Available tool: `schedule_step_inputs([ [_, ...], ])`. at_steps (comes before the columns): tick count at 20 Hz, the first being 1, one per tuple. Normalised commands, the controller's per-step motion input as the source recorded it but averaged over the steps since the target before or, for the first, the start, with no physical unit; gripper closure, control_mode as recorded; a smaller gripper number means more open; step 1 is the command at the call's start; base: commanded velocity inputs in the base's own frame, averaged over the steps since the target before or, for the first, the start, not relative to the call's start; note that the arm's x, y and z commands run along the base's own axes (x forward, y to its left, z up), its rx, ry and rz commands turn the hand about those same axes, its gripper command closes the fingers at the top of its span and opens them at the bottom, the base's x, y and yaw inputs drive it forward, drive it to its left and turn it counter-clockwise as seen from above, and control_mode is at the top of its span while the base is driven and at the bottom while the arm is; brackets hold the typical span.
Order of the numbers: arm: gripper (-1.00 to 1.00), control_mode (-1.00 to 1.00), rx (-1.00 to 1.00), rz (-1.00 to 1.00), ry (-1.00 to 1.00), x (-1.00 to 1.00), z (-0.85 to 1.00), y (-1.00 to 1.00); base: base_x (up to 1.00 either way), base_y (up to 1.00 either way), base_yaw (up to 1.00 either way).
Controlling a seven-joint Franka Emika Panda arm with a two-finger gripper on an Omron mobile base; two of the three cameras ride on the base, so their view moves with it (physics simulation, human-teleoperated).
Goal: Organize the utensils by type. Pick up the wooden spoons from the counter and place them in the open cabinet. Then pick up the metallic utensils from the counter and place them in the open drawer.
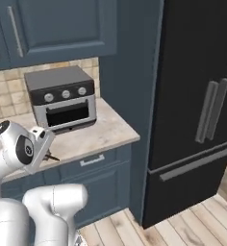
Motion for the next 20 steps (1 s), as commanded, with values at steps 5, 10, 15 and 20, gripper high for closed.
schedule_step_inputs([
  [5, 1.00, 1.00, 0.00, 0.00, 0.00, 0.00, 0.00, 0.00, -0.01, -0.15, -0.70],
  [10, 1.00, 1.00, 0.00, 0.00, 0.00, 0.00, 0.00, 0.00, 0.02, -0.08, -0.75],
  [15, 1.00, 1.00, 0.00, 0.00, 0.00, 0.00, 0.00, 0.00, 0.11, -0.02, -0.84],
  [20, 1.00, 1.00, 0.00, 0.00, 0.00, 0.00, 0.00, 0.00, 0.13, -0.02, -0.87],
])
